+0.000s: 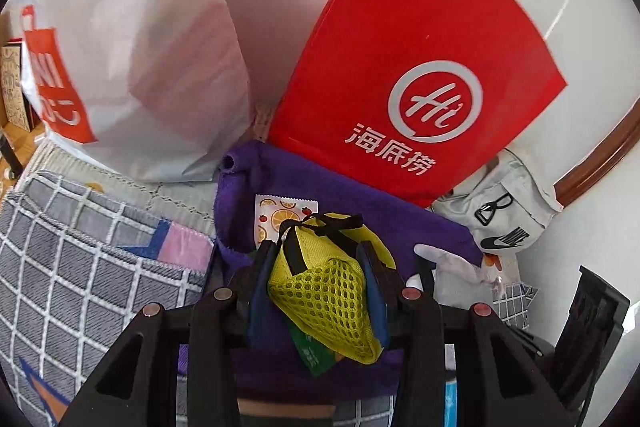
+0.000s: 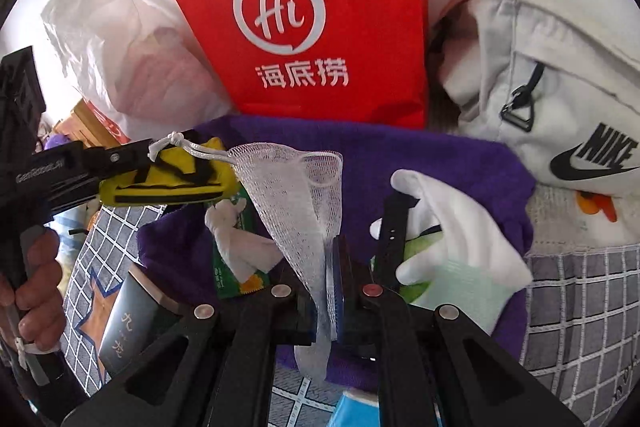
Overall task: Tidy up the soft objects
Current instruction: 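Lower both items onto the towel and open both grippers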
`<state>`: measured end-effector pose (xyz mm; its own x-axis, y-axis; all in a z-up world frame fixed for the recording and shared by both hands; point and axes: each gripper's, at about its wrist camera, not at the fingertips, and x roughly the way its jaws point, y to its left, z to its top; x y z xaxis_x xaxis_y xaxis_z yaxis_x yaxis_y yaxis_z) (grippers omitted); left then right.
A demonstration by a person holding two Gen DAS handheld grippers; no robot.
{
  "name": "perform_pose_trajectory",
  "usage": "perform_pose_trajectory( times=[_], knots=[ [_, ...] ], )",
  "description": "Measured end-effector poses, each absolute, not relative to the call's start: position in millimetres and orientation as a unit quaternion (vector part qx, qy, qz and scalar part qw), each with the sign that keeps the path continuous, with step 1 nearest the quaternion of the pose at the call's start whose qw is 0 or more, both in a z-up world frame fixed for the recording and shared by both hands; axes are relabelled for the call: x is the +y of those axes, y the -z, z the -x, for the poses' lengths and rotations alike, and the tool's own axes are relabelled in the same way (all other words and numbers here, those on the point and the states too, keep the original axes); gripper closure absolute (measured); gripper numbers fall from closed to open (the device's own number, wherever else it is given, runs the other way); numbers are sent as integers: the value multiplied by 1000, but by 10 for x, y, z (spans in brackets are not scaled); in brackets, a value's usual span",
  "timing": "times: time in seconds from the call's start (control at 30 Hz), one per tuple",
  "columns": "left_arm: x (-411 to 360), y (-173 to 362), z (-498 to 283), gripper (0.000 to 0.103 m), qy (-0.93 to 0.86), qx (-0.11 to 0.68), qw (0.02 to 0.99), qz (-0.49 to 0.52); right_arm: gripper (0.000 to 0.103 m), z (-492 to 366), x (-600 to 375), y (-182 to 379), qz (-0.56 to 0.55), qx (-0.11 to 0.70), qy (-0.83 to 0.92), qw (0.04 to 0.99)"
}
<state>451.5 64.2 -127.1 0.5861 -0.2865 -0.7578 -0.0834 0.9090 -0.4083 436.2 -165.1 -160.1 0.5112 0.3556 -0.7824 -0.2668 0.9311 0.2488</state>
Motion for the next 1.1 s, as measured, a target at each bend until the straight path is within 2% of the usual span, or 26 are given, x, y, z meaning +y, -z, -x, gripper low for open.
perform_pose_trajectory(
  times=[0.7, 0.77, 0.9, 1.0, 1.1],
  knots=[
    [522, 1598, -4809, 64, 80, 448, 863, 220, 94, -4515, -1558, 1893, -47, 499, -158, 851],
    [522, 1619, -4813, 64, 71, 450, 863, 217, 89, -4513, -1535, 1907, -41, 501, -156, 850],
    [475, 1649, -4836, 61, 71, 462, 861, 200, 72, -4494, -1504, 1916, -33, 493, -157, 855],
    [468, 1659, -4846, 46, 73, 469, 856, 204, 55, -4464, -1499, 1860, -36, 483, -164, 859],
    [498, 1659, -4845, 44, 71, 470, 855, 207, 42, -4441, -1516, 1813, -41, 473, -170, 863]
  ],
)
